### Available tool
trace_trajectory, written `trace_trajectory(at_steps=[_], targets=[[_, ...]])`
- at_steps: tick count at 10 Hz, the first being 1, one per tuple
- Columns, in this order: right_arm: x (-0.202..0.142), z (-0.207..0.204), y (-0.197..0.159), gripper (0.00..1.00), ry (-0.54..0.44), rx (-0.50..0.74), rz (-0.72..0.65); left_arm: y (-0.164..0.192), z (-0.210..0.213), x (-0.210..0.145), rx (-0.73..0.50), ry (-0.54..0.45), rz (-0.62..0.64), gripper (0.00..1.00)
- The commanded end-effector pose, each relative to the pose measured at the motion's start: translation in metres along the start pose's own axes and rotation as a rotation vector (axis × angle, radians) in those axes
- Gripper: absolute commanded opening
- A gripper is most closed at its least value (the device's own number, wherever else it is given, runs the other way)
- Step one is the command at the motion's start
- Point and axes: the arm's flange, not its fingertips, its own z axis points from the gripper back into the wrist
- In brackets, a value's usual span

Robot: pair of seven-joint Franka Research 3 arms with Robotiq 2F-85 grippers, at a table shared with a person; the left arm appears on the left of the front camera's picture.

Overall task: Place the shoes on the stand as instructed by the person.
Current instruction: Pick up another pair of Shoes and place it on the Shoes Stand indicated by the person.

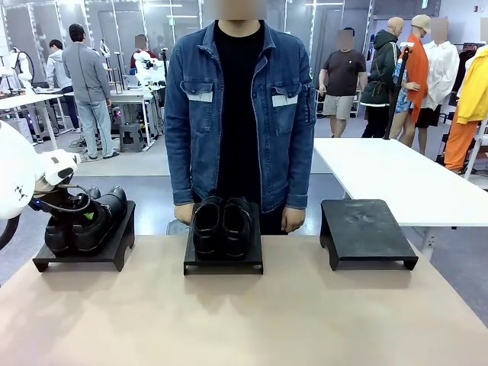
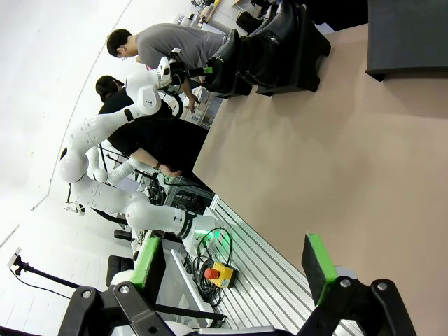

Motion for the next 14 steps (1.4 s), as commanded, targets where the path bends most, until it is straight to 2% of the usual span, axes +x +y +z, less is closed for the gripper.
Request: trace_trajectory(at_steps=[1, 3, 5, 6, 7, 9, 12, 14], targets=[[-0.001, 0.002, 0.001, 1.0, -0.002, 0.009, 0.017, 0.001, -0.002, 0.004, 0.002, -0.012, 0.01, 1.0], [-0.001, 0.002, 0.001, 1.0, -0.002, 0.009, 0.017, 0.0, 0.0, 0.0, 0.0, 0.0, 0.0, 1.0], [-0.001, 0.002, 0.001, 1.0, -0.002, 0.009, 0.017, 0.013, 0.05, 0.001, -0.041, 0.045, 0.026, 1.0], [-0.001, 0.002, 0.001, 1.0, -0.002, 0.009, 0.017, 0.02, 0.066, -0.008, -0.147, 0.098, 0.049, 1.0], [-0.001, 0.002, 0.001, 1.0, -0.002, 0.009, 0.017, 0.032, 0.085, -0.021, -0.234, 0.13, 0.016, 1.0], [-0.001, 0.002, 0.001, 1.0, -0.002, 0.009, 0.017, 0.066, 0.122, -0.049, -0.413, 0.117, 0.033, 1.0], [-0.001, 0.002, 0.001, 1.0, -0.002, 0.009, 0.017, 0.133, 0.156, -0.119, -0.673, 0.136, 0.051, 1.0], [-0.001, 0.002, 0.001, 1.0, -0.002, 0.009, 0.017, 0.165, 0.157, -0.168, -0.956, 0.171, 0.091, 1.0]])
